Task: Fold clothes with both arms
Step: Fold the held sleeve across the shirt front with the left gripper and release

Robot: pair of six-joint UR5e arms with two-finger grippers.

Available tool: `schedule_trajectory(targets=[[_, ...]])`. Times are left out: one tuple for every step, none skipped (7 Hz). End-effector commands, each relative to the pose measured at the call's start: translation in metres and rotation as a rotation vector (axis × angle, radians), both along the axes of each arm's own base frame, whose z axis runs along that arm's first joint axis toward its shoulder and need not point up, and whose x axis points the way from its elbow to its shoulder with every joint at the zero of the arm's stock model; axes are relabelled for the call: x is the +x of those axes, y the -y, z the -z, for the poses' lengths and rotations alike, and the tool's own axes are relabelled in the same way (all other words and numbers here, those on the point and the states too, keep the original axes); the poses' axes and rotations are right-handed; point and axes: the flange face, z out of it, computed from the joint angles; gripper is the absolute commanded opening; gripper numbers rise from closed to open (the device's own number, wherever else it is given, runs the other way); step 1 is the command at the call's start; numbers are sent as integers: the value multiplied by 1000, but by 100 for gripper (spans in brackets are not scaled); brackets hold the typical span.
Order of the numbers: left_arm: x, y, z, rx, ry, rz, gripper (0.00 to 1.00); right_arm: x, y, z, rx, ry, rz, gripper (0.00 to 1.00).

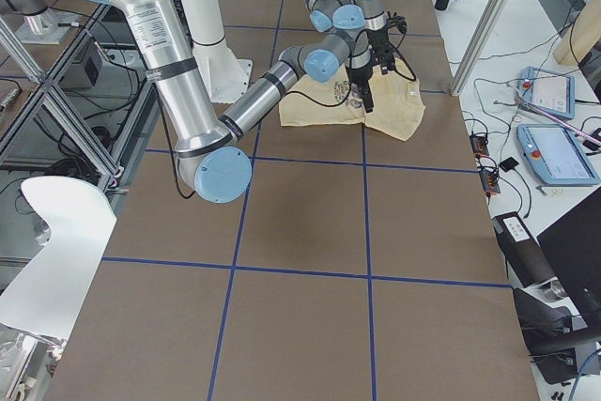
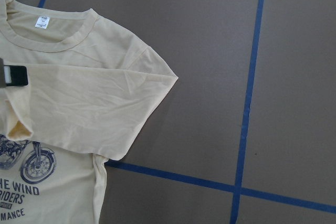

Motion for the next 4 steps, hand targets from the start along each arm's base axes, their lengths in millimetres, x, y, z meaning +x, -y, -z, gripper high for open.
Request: schedule_trajectory(targets=[[7,-4,2,24,-50,15,99,1,-2,0,13,11,9,100],[9,-8,4,37,-52,6,100,1,-2,-1,13,11,11,100],[8,-9,6,63,-45,-8,100,2,-4,0,13,14,11,100],[3,-10,-1,89,-30,-27,100,4,-6,0,11,18,9,100]])
